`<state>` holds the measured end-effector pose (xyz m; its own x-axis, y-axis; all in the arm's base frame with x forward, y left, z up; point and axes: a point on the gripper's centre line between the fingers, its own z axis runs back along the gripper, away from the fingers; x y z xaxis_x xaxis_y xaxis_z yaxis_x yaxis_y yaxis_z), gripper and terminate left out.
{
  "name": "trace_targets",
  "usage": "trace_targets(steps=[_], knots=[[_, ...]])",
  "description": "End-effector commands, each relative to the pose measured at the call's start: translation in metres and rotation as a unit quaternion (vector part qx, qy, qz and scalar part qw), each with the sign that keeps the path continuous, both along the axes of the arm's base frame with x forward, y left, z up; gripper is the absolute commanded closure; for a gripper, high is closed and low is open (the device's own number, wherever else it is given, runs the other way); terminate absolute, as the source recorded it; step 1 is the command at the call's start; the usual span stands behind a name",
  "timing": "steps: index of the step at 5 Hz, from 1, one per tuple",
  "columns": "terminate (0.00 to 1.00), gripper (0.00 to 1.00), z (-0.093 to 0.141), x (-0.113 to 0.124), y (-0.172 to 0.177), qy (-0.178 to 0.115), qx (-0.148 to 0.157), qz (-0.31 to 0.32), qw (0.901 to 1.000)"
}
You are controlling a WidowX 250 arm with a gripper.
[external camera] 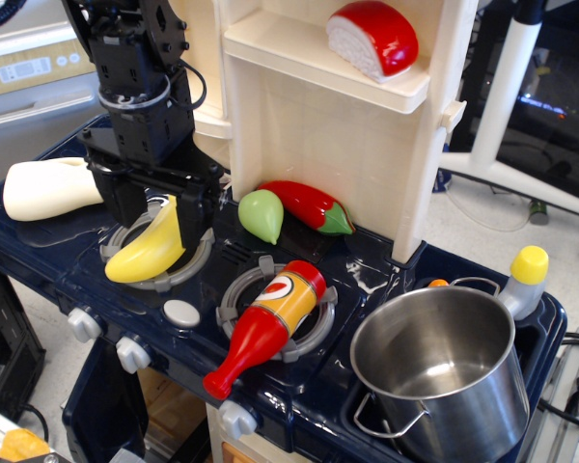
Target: Put banana in pot or pan
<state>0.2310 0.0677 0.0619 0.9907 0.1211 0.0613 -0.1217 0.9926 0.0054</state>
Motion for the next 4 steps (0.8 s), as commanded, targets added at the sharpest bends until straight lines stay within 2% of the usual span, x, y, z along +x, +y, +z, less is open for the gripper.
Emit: trace_targets(steps=[1,2,3,4], knots=[[0.00,0.00,-0.014,0.003,-0.008,-0.050,0.019,0.008,0.9986],[0.00,0.00,-0.018,0.005,-0.012,-0.051,0.016,0.026,0.9982],[0.00,0.00,-0.024,0.004,-0.016,-0.050,-0.009,0.054,0.9972],[0.00,1.00,-0.015,0.003,-0.015,-0.041,0.001,0.043,0.9982]])
